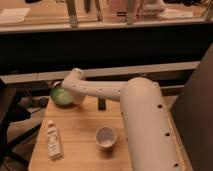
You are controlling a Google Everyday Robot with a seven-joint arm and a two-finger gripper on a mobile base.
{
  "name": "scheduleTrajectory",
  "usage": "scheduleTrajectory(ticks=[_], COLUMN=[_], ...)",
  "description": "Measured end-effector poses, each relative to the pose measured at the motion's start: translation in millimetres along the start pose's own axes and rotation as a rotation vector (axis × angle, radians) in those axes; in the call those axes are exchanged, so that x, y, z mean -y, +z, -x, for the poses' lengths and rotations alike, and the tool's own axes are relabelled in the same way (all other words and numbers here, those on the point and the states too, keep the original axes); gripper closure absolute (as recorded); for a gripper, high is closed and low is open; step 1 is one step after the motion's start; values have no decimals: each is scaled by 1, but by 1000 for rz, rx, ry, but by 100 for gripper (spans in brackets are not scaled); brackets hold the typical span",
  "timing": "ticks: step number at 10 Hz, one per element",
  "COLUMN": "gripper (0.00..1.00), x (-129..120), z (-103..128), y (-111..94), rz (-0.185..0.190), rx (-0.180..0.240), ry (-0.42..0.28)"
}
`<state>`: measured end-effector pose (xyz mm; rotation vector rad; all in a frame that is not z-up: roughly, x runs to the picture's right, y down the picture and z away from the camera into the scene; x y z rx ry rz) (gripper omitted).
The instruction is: Push the ceramic bowl across the table
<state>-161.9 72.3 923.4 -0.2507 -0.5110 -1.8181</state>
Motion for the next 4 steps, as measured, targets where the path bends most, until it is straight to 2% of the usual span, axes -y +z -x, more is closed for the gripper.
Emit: scheduleTrajectory(ticks=[2,4], gripper=[95,95], x=[3,-1], z=[2,19], y=[0,-4], rz=[6,16], rx=[5,8], ry=[-18,-45])
